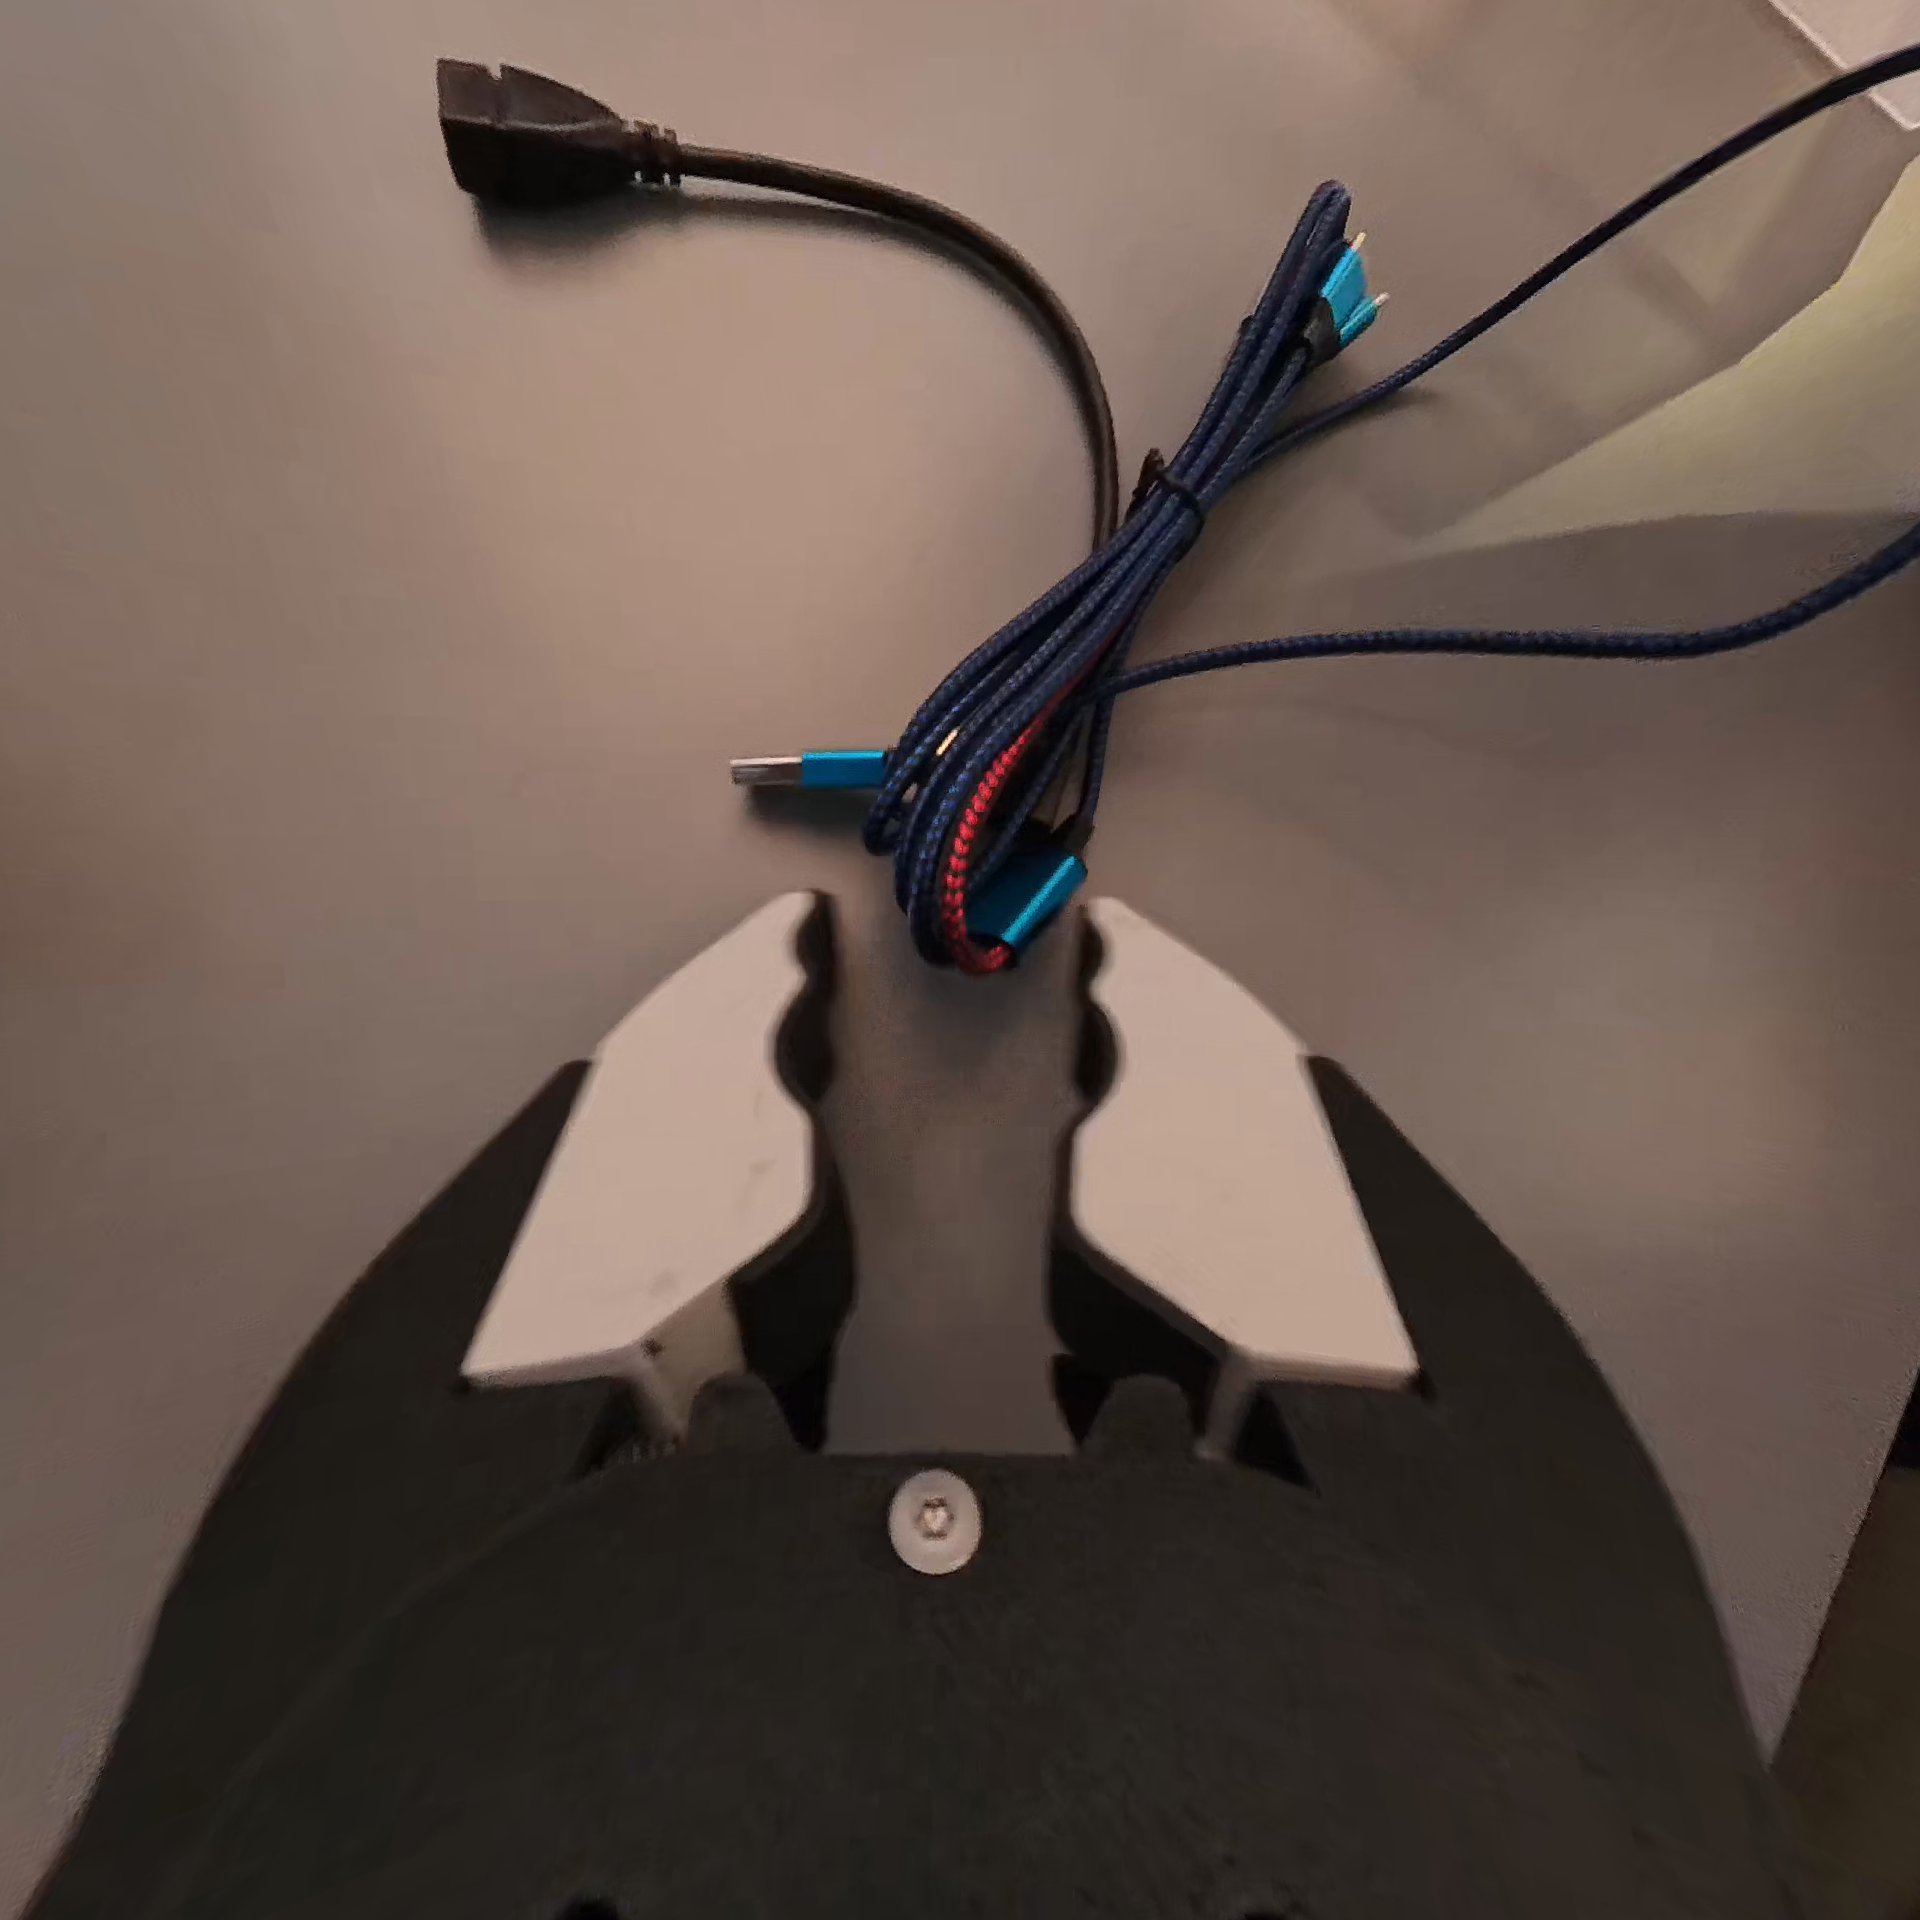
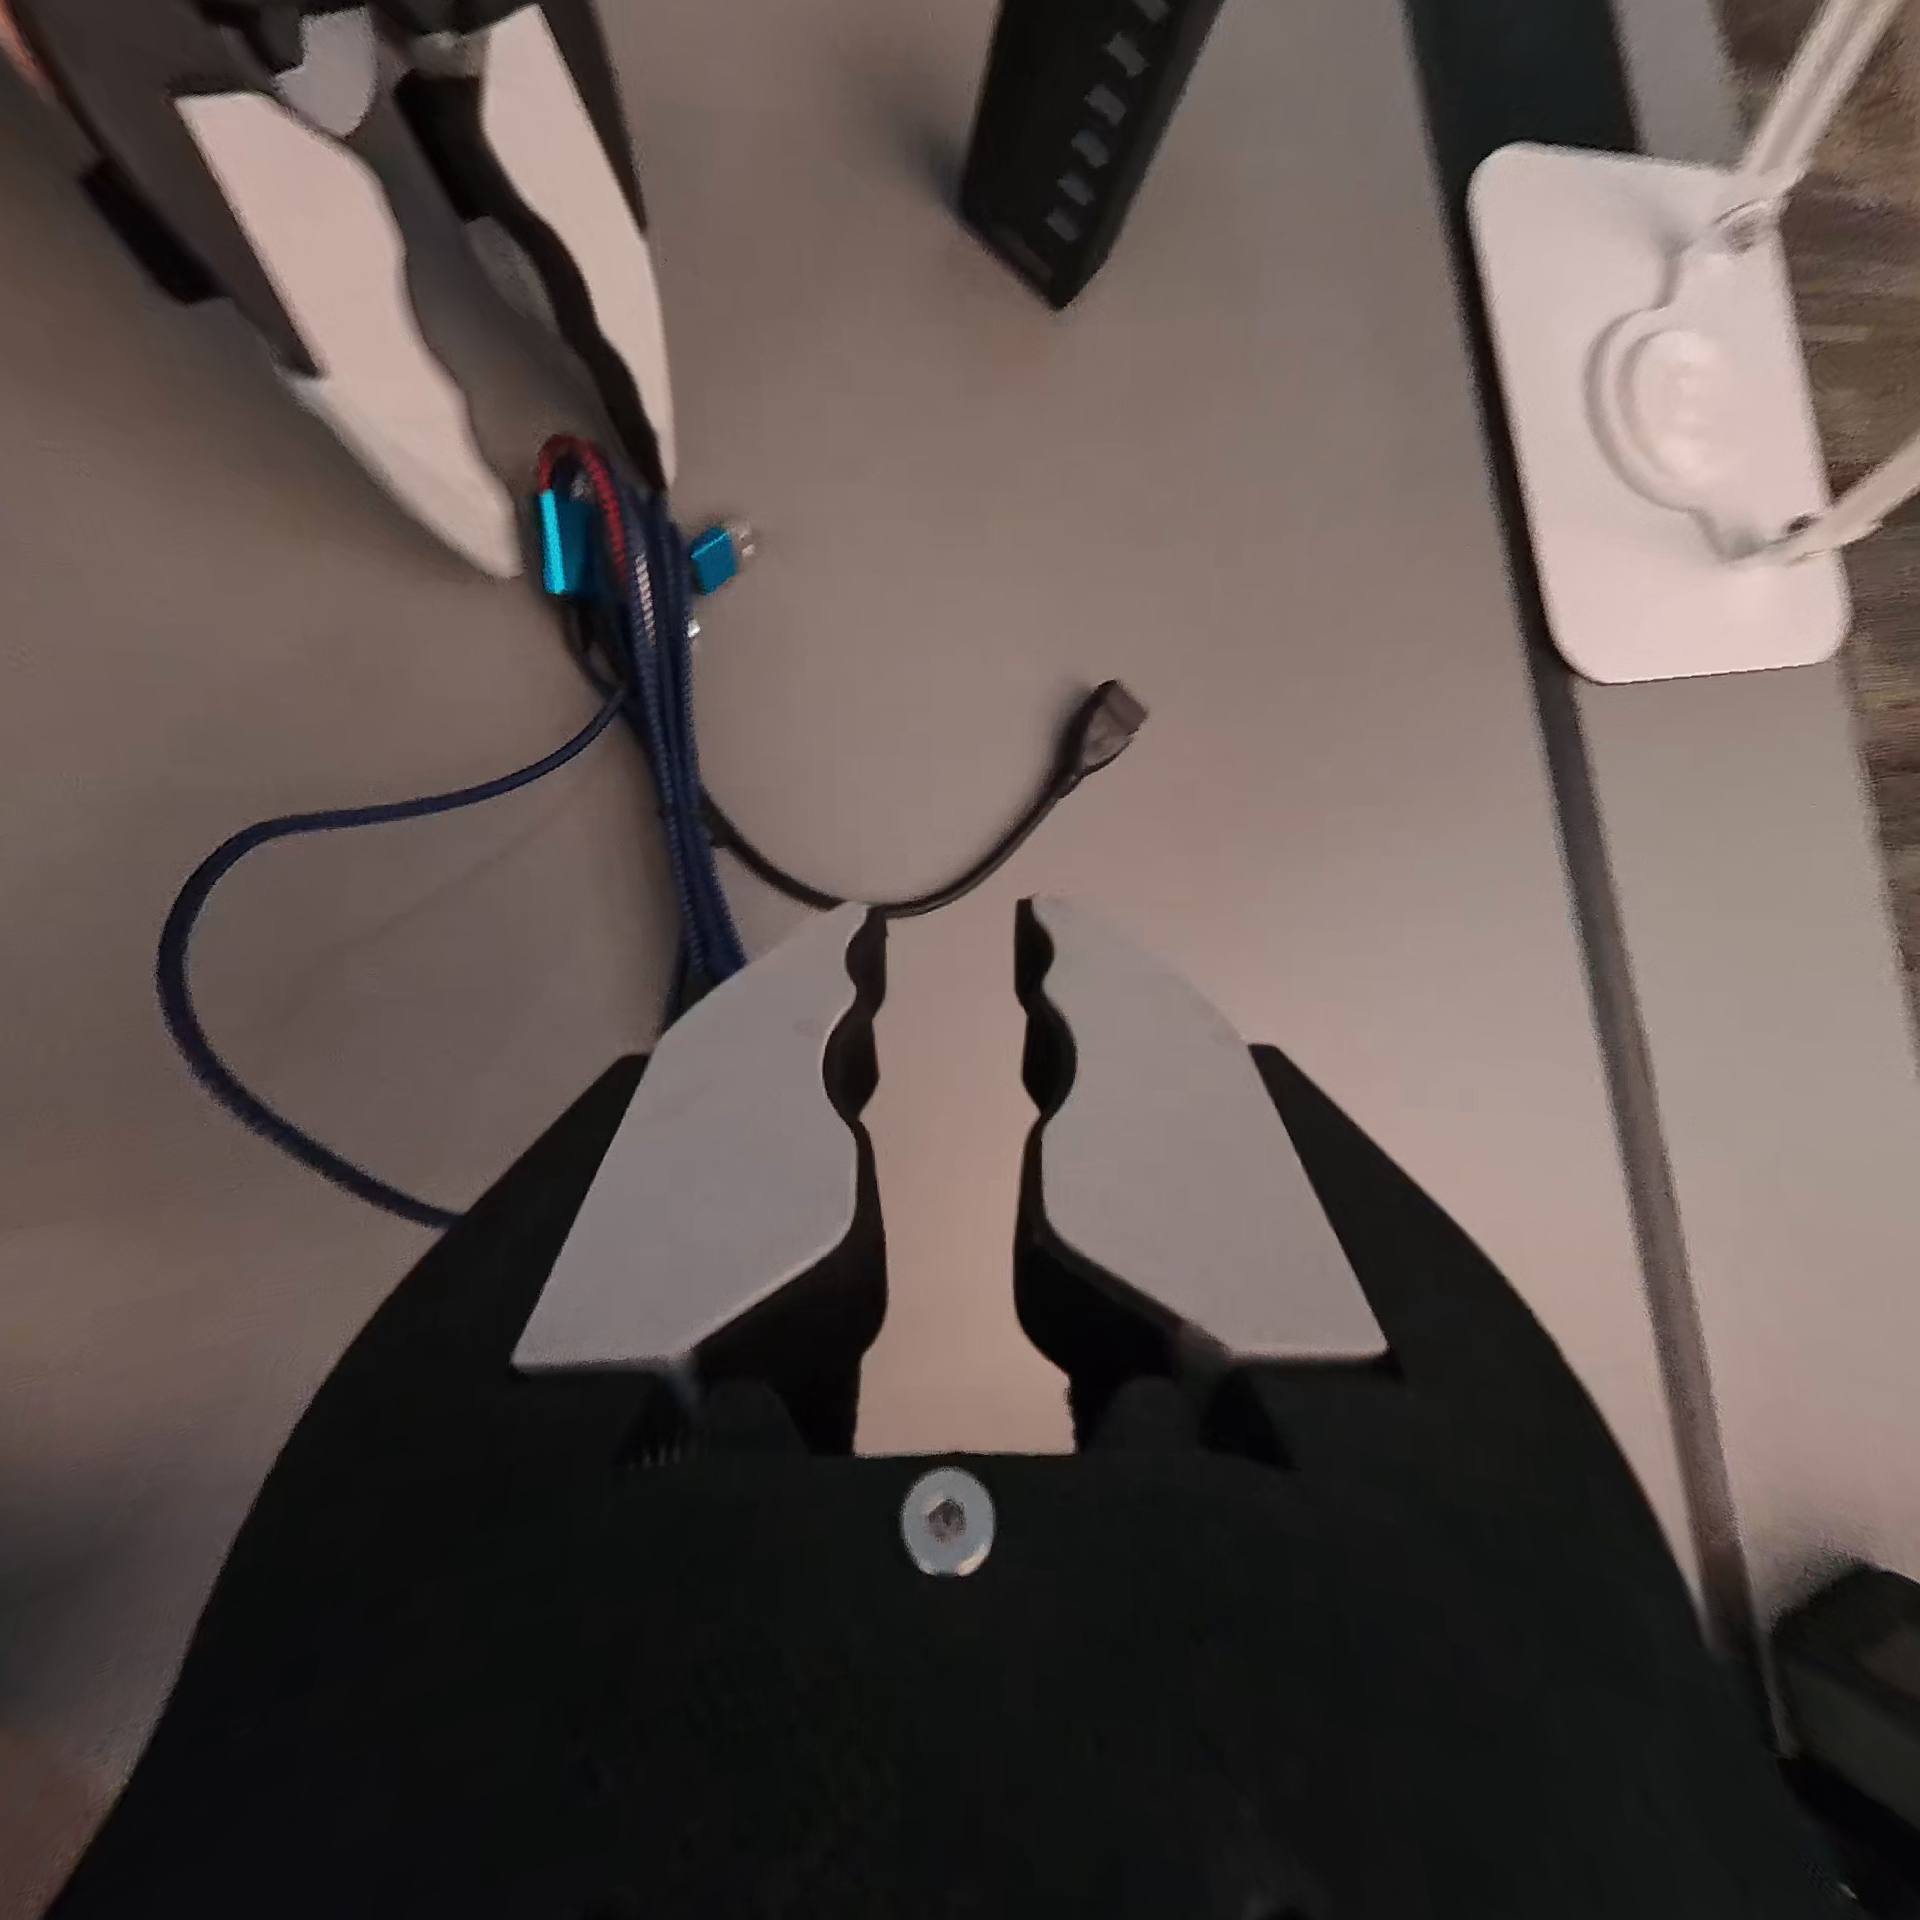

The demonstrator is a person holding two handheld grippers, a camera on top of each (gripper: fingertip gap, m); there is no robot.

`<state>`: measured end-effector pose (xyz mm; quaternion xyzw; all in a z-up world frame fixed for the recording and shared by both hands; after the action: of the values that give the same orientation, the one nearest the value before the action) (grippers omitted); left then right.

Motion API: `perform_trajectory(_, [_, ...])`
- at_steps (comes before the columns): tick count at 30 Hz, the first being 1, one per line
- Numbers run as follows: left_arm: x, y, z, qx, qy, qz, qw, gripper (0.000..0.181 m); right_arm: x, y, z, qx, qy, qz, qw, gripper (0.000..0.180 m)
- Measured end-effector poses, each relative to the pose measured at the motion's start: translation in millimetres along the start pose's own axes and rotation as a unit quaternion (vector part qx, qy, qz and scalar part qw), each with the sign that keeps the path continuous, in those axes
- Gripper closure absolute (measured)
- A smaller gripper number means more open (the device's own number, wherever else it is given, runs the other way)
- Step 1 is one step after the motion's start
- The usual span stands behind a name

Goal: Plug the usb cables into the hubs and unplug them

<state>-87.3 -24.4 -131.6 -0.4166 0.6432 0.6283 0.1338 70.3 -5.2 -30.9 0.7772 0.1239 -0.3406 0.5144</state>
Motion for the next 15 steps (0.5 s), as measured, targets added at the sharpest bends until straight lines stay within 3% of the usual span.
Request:
perform_trajectory(1, [-2.6,-2.1,-1.6,0.008,0.006,-0.009,1.000,0.155,2.5,-1.1,3.5,-0.013,-0.004,0.005,1.000,0.155])
perform_trajectory(4, [-8.1,-1.0,-13.8,0.041,0.012,-0.020,0.999,0.161,4.4,-1.2,3.9,-0.026,-0.015,-0.002,1.000,0.157])
perform_trajectory(10, [-36.9,21.5,-56.3,0.094,0.035,-0.077,0.992,0.165,7.2,-11.0,-5.1,-0.023,-0.039,-0.008,0.999,0.158])
perform_trajectory(15, [-15.4,-2.0,-78.8,0.088,0.005,-0.029,0.996,0.165,10.8,-46.3,-24.1,0.011,-0.096,0.006,0.995,0.157])
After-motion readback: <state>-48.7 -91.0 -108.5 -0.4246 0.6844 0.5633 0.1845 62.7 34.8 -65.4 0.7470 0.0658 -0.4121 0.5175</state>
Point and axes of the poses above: each gripper's, where its closed fingertips meet, y back along the fingers, x out of its underside, z = x × y across the jaws, the point moved 2 cm from there along y, back along the fingers, and after that the axes turned 5 degrees about -z, right-handed, at the moved point
